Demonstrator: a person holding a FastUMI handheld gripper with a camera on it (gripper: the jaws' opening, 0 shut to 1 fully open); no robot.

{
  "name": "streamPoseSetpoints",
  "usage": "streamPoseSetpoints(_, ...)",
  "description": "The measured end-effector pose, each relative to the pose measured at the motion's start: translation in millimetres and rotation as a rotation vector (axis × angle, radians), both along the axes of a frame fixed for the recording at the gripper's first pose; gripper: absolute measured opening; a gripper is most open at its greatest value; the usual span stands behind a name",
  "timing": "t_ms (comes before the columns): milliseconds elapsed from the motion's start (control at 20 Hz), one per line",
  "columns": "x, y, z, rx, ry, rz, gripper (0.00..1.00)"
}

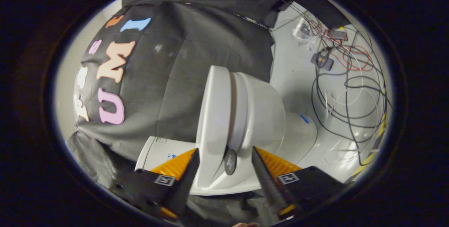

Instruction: Open the toilet lid.

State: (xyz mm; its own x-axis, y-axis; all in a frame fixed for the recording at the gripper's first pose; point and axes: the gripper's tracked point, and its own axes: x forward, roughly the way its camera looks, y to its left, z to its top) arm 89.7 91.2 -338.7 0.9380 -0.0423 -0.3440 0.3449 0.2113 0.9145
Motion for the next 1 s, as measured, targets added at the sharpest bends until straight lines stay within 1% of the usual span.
streamPoseSetpoints(50, 2, 5, -8, 0.015, 0.022, 0.016, 0.78)
streamPoseSetpoints(100, 4, 6, -11, 0.033, 0.03, 0.013, 0.69)
streamPoseSetpoints(200, 10, 8, -13, 0.046, 0.029, 0.019, 0.45)
streamPoseSetpoints(250, 16, 10, -11, 0.071, 0.011, 0.021, 0.42)
streamPoseSetpoints(300, 20, 13, -9, 0.095, 0.007, 0.031, 0.32)
streamPoseSetpoints(400, 18, 8, -7, 0.08, 0.005, 0.022, 0.11)
streamPoseSetpoints(450, 20, 4, -3, 0.078, -0.007, 0.006, 0.1)
streamPoseSetpoints(500, 22, 1, -4, 0.042, 0.001, -0.009, 0.05)
streamPoseSetpoints(550, 19, 3, -5, 0.012, 0.023, -0.007, 0.01)
streamPoseSetpoints(600, 19, 3, -6, -0.008, 0.04, -0.016, 0.01)
streamPoseSetpoints(750, 20, 4, 3, 0.005, 0.078, -0.052, 0.01)
streamPoseSetpoints(1000, 21, 8, 30, -0.037, 0.084, -0.05, 0.01)
